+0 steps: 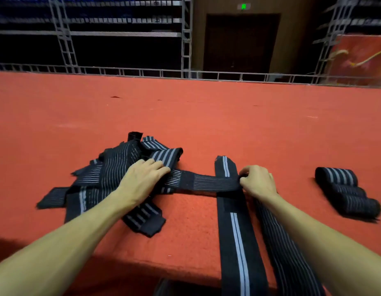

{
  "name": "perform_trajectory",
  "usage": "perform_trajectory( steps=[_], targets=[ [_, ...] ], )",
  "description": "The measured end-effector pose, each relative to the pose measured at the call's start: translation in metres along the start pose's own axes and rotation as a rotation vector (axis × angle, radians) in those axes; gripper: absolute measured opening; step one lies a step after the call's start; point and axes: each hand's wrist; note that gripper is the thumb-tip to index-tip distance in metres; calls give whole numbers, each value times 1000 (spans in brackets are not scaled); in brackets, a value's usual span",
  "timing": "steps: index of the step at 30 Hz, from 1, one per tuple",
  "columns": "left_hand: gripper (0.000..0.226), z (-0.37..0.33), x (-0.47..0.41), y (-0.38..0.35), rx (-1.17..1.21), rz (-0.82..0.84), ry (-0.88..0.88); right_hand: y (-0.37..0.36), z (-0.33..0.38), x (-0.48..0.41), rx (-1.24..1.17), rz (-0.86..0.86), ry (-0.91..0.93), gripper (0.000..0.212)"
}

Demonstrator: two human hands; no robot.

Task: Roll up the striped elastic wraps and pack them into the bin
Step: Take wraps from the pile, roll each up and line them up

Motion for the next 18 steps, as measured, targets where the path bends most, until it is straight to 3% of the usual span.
perform_trajectory(
  steps=[5,8,12,16,18],
  targets=[
    [24,23,34,0,-74,181,22,-21,40,5,336,71,249,36],
    [27,11,49,-17,-32,239,142,-39,70,9,189,172,370,39],
    [34,10,54,-28,-17,124,222,-70,109,6,2,316,430,38],
    [26,19,58,-34,3,36,234,-99,135,-3,-161,401,265,55],
    [24,20,59,-38,21,7,225,-112,139,-5,-118,366,251,59]
  ],
)
Point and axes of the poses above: each hand's wrist, its own x-axis away from the middle knuckle, its own y-axis out of the back of the hand, z = x × y, and after that the axes turned 15 degrees about -z, right-handed
